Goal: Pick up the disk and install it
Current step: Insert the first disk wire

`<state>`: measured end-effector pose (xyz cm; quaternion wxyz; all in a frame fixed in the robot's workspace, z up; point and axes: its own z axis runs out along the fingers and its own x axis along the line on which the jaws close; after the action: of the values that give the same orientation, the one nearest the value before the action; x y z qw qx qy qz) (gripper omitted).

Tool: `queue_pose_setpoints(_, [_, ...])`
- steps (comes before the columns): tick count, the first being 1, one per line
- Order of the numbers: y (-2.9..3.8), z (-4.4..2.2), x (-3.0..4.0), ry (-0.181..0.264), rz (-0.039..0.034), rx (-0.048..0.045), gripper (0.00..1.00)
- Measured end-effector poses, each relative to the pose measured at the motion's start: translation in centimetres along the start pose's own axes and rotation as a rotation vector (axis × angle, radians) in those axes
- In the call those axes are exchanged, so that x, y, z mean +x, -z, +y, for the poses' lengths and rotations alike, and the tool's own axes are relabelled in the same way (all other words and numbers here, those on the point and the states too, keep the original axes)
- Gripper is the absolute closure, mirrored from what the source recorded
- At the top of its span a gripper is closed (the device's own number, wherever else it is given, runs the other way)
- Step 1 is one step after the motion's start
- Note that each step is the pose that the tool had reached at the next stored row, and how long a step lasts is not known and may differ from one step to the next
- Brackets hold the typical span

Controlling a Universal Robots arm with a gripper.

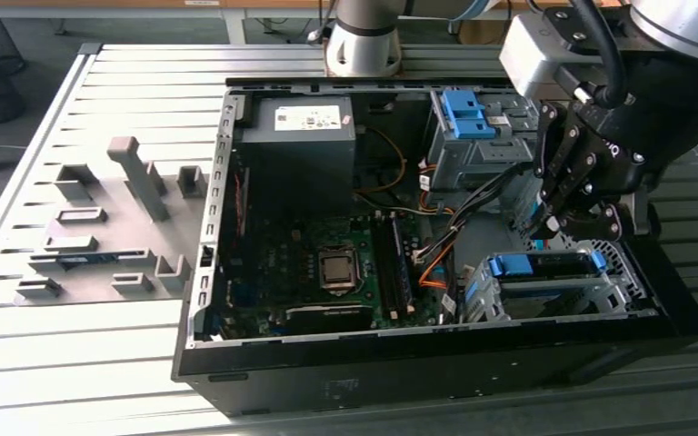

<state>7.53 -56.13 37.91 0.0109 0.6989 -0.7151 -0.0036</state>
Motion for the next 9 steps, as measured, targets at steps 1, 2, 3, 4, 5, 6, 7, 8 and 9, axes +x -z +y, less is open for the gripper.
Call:
queue_pose_setpoints(1, [-0.03, 0.0, 0.0, 0.0, -0.0001, 0.0, 0.89])
queue_pose_setpoints(2, [-0.06, 0.0, 0.0, 0.0, -0.0002, 0.0, 0.89])
queue_pose_setpoints(3, [-0.06, 0.0, 0.0, 0.0, -0.0001, 0.0, 0.89])
queue_pose_setpoints(4, [-0.07, 0.0, 0.0, 0.0, -0.0002, 0.0, 0.89])
queue_pose_setpoints(5, [-0.07, 0.0, 0.0, 0.0, -0.0001, 0.0, 0.89])
queue_pose_setpoints(6, [-0.07, 0.0, 0.0, 0.0, -0.0001, 0.0, 0.89])
queue_pose_setpoints(7, [-0.07, 0.0, 0.0, 0.0, -0.0001, 0.0, 0.89])
queue_pose_setpoints(8, [-0.07, 0.0, 0.0, 0.0, -0.0001, 0.0, 0.89])
queue_pose_setpoints(9, [-0.08, 0.0, 0.0, 0.0, -0.0002, 0.0, 0.89])
